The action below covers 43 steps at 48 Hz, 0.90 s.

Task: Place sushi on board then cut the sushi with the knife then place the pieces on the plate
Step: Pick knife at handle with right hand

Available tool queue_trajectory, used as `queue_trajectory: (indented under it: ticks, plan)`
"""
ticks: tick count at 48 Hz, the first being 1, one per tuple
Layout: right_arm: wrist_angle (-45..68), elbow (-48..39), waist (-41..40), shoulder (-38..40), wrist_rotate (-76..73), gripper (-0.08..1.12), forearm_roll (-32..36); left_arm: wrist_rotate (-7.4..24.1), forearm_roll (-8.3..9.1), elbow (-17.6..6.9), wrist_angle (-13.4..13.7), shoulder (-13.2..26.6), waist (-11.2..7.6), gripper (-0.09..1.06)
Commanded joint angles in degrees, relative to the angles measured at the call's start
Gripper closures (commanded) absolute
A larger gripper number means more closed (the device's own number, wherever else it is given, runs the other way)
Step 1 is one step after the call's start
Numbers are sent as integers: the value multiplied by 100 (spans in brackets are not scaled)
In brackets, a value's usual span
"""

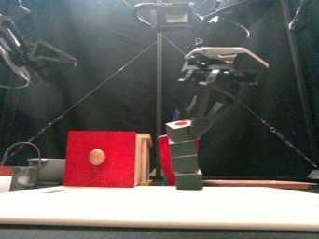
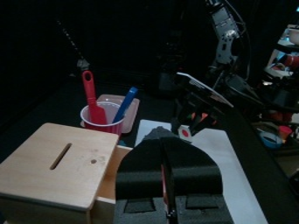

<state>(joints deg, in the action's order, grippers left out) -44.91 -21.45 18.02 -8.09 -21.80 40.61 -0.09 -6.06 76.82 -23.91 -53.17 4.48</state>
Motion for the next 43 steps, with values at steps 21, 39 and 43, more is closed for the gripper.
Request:
queue_trajectory:
  ticks: [21,39,43]
  plan:
    - [-44,281,396,9,-18,8,-352,0,-70,-26,-44,26,18,92]
    - [-229,545,448,-9,-18,8,-633,0,-316,88,-44,26,79,92]
    - [-237,606,422,35,-35,8,-642,9,-325,79,-53,26,70,92]
